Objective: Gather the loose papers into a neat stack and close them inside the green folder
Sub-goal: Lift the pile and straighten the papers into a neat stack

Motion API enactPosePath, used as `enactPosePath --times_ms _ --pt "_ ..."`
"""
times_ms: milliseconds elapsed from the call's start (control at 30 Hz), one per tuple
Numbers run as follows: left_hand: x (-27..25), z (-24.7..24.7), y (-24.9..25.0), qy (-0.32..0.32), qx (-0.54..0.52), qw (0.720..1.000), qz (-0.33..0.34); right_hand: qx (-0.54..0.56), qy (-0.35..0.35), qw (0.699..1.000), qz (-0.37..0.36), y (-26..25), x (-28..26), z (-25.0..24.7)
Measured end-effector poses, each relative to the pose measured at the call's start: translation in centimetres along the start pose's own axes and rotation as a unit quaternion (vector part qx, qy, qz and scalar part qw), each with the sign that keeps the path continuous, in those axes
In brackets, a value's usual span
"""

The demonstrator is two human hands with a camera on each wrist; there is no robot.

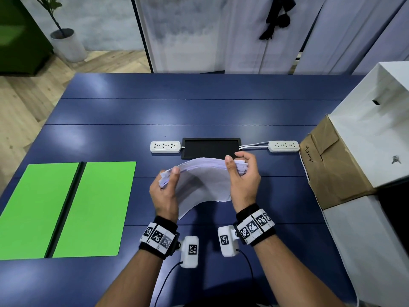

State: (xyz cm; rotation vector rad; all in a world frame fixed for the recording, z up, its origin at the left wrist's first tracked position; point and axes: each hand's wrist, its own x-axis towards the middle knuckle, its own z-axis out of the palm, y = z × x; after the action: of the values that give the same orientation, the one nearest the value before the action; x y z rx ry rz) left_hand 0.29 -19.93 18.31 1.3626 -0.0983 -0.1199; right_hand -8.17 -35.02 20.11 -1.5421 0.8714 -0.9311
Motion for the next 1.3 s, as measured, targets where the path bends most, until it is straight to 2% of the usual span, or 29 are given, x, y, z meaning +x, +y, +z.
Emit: enactPosePath --times_ms 100,333,600,733,800,900,967,1100,1167,1200,1233,1267,1300 --pt "0.1 0.7 0.2 0.027 0.025 0.999 0.016 -0.001 0.0 1.0 -0.006 -0.2 -0.1 -0.2" --pt "0.2 0.4 0.4 0.028 0.023 0.998 0.052 -0.019 0.016 1.0 -0.007 0.0 0.2 -0.2" --pt "0.0 -0.1 -0.2 0.015 0.019 0.999 0.048 -0.017 0.032 0.999 -0.01 0.0 0.3 0.4" --pt "0.2 -0.1 -0.2 0.014 0.029 0.999 0.044 0.003 -0.013 1.0 -0.005 0.0 0.1 0.2" --pt "0.2 -0.1 0.2 0.013 0.036 0.998 0.057 0.03 -0.077 0.997 -0.01 0.2 0.1 -0.4" --pt "0.3 -0.4 -0.1 0.002 0.041 0.998 0.058 -0.03 -0.175 0.983 -0.044 1.0 0.1 -1.2" --pt "0.3 -0.7 -0.3 -0.017 0.035 0.998 0.045 -0.062 -0.17 0.981 -0.07 1.4 0.2 -1.4" --pt "0.7 -1.9 1.5 -0.083 0.086 0.992 0.049 -0.048 -0.109 0.991 -0.065 1.7 0.9 -1.7" --pt "1.7 -2.4 3.6 -0.139 0.158 0.975 0.069 -0.049 -0.114 0.989 -0.077 1.8 1.3 -1.7" --pt "2.3 -2.3 4.7 -0.172 0.223 0.956 0.086 -0.048 -0.12 0.988 -0.083 1.8 1.4 -1.7" --pt "2.9 -2.0 5.8 -0.203 0.312 0.923 0.104 -0.045 -0.125 0.988 -0.084 1.8 1.5 -1.7" --pt "3.4 -1.3 6.7 -0.222 0.421 0.871 0.122 -0.039 -0.129 0.987 -0.082 1.9 1.6 -1.7" --pt "3.6 -0.4 7.6 -0.233 0.533 0.801 0.141 -0.033 -0.131 0.988 -0.08 1.9 1.7 -1.7"
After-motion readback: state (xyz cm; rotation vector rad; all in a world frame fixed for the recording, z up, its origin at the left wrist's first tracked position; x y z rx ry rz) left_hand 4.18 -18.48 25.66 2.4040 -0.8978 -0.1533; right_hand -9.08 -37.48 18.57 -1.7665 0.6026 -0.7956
